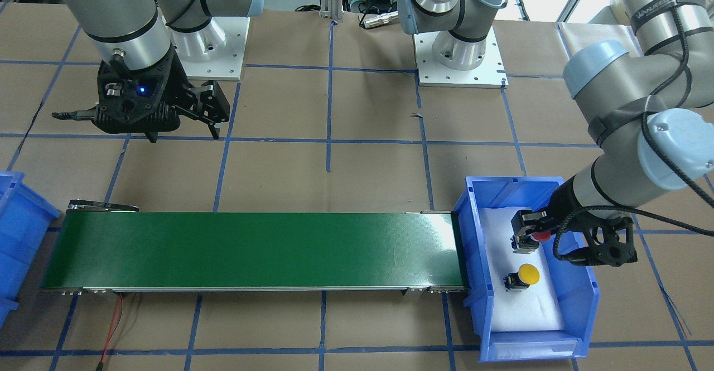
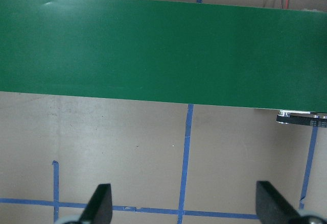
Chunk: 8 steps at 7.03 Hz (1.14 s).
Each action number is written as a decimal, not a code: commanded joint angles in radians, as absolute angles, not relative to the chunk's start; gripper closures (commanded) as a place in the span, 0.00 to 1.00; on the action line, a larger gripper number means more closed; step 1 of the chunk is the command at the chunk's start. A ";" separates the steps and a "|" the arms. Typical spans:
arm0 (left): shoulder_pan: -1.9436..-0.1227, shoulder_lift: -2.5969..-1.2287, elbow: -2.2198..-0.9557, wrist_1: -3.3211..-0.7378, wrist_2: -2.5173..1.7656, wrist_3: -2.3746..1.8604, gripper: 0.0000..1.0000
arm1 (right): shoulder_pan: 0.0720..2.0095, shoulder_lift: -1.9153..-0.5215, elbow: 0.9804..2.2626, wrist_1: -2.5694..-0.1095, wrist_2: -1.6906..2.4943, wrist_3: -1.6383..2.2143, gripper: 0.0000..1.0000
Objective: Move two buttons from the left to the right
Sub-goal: 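Grasp the red button with the left gripper and lift it, then place the red button on the conveyor belt and open the left gripper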
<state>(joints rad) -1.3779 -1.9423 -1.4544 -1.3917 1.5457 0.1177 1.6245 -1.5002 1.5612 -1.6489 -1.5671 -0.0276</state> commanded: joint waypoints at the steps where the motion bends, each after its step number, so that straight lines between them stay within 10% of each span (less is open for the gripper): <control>1: -1.498 -1.956 -1.330 -1.525 1.537 -0.011 0.73 | 1.624 -1.500 1.560 -1.649 -1.563 -0.028 0.00; 8: -1.684 -2.094 -1.362 -1.384 1.546 -0.156 0.73 | 1.624 -1.500 1.562 -1.649 -1.563 -0.028 0.00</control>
<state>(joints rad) -1.6820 -2.0872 -1.3565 -1.3872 1.5445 -0.1530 1.6245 -1.5003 1.5610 -1.6490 -1.5631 -0.0276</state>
